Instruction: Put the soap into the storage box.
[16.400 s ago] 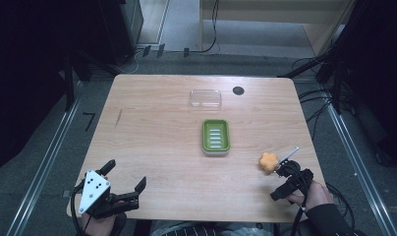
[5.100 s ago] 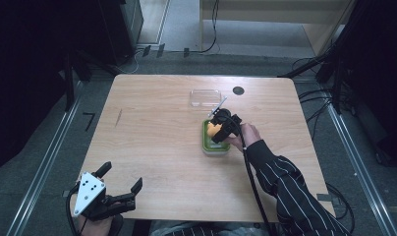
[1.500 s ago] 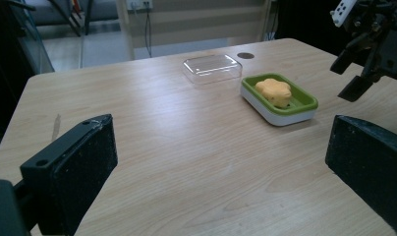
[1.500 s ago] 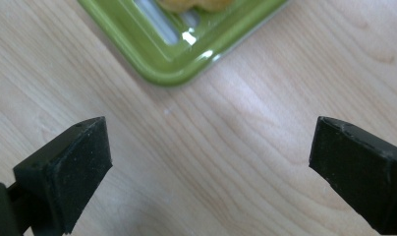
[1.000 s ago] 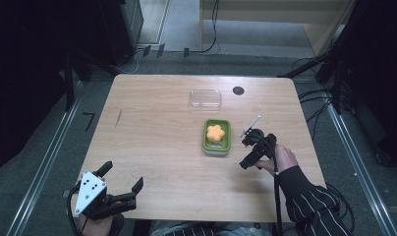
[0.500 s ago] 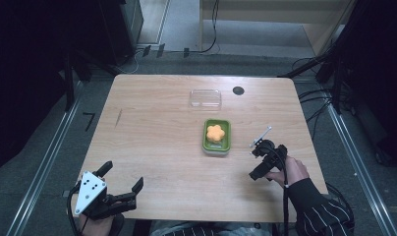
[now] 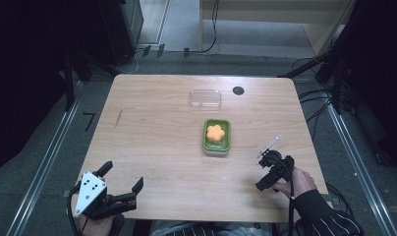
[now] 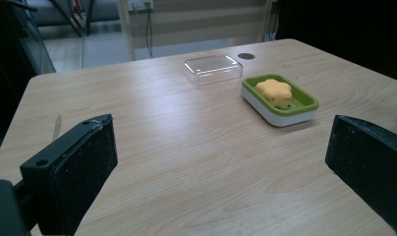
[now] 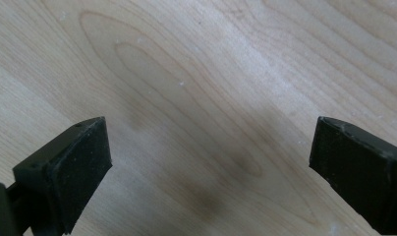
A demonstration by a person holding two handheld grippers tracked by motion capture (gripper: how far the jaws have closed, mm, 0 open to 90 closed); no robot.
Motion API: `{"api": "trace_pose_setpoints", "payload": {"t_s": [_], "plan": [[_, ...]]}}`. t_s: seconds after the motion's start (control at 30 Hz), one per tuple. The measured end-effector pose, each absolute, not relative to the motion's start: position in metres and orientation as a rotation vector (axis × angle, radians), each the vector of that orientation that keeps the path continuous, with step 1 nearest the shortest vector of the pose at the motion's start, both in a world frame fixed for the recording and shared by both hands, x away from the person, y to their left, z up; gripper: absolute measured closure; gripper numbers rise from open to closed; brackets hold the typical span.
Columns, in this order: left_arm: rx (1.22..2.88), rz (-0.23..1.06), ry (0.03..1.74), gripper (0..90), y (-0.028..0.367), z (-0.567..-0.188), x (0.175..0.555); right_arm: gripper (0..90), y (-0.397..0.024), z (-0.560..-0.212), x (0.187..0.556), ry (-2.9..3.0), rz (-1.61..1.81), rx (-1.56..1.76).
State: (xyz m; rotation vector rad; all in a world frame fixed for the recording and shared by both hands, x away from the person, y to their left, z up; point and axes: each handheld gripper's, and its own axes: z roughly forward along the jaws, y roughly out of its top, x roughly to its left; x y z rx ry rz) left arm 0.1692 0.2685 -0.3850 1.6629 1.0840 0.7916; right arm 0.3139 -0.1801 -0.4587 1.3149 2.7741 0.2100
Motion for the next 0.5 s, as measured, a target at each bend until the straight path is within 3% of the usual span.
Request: {"api": "trace_pose_setpoints", "payload": {"t_s": [0.5], "plan": [[1.666,0.792,1.080,0.0,0.2676,-0.3848,0.1697,2.2,-0.1837,-0.4590,0.3115,2.760,0.241,1.309]]}}
